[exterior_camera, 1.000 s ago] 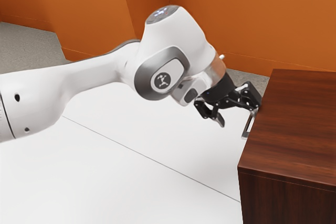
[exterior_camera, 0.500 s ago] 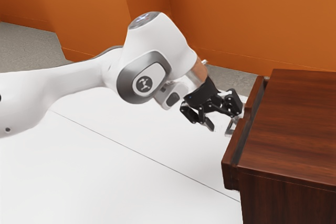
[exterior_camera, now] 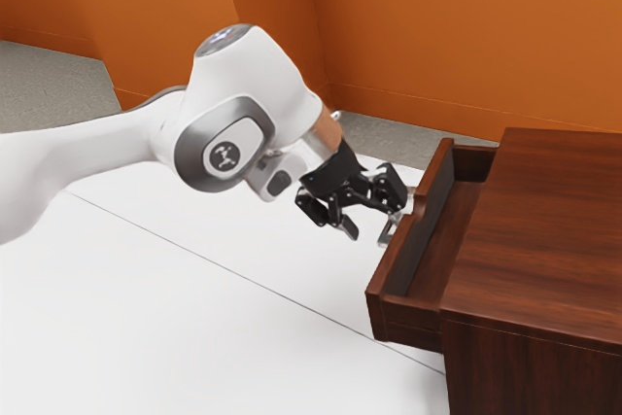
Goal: Pull the drawer handle with one arm to open the drawer
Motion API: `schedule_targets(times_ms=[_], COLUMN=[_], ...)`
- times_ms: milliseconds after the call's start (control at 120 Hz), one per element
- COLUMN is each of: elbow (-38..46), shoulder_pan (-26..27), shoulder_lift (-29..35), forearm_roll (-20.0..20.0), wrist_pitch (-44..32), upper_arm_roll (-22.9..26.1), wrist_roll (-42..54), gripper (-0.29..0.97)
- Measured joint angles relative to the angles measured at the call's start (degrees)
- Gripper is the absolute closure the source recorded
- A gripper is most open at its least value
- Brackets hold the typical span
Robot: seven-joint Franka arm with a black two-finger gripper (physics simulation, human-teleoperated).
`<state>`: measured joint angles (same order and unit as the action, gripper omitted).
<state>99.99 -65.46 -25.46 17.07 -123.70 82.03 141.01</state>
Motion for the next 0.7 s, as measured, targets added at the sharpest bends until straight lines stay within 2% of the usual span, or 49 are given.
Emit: schedule_targets(times_ms=[92,267,567,658,700], elbow=[0.7,2.54,6.55,6.91,6.83], shoulder_pan=[-3.23,-8.06,-19.45,-21.27,-21.86], shoulder_lift=[-0.21,-1.92,-4.54,-5.71,-5.92], forearm_roll=[0.7,1.33,1.56,1.69,1.72], wrist_pitch=[0.06,0.08,0.1,0.19,0.26], upper_arm_roll=[2.36,5.27,11.97,12.84,13.78], wrist_roll=[-0.02,0.01,0.08,0.1,0.07], gripper=[0.24,0.14,0.09,0.1,0.16])
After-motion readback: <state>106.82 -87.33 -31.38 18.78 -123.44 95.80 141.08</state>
